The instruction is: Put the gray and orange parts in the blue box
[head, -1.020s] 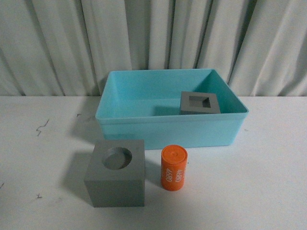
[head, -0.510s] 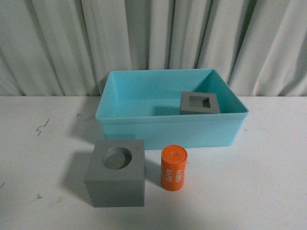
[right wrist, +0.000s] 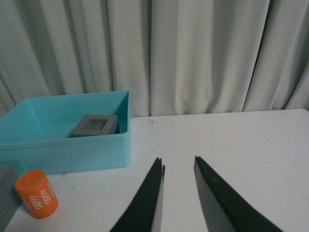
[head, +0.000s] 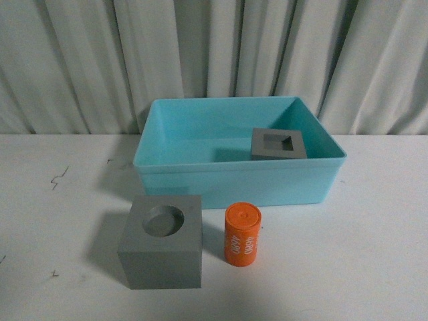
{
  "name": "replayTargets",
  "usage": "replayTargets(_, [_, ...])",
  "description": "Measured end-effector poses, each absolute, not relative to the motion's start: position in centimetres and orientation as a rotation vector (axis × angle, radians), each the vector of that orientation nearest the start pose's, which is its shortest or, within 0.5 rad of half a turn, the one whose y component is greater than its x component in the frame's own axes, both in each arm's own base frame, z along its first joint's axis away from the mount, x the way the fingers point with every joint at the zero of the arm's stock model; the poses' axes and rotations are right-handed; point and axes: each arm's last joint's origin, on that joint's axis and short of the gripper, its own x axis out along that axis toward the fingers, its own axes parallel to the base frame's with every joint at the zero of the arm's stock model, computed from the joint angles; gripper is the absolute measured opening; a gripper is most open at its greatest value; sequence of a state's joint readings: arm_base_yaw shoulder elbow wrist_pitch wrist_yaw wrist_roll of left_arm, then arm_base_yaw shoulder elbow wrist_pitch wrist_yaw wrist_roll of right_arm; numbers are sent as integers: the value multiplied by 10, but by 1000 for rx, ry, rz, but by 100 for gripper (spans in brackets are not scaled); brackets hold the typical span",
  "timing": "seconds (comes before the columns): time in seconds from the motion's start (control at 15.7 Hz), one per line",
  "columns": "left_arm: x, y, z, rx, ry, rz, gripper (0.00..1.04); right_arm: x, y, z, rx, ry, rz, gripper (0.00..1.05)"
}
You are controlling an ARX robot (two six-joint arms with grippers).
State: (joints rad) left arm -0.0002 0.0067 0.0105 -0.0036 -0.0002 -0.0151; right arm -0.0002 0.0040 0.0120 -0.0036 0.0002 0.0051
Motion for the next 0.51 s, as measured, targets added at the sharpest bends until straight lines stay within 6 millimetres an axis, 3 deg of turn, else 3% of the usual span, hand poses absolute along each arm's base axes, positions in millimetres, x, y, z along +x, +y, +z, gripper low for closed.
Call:
replayTargets(0.38, [98,0,164,-21,36,0,98,97,0,167,6,-4,0,47])
replayTargets(0.51, [104,-4,171,-152,446,-6,98,97,0,167,5,-4,0,64])
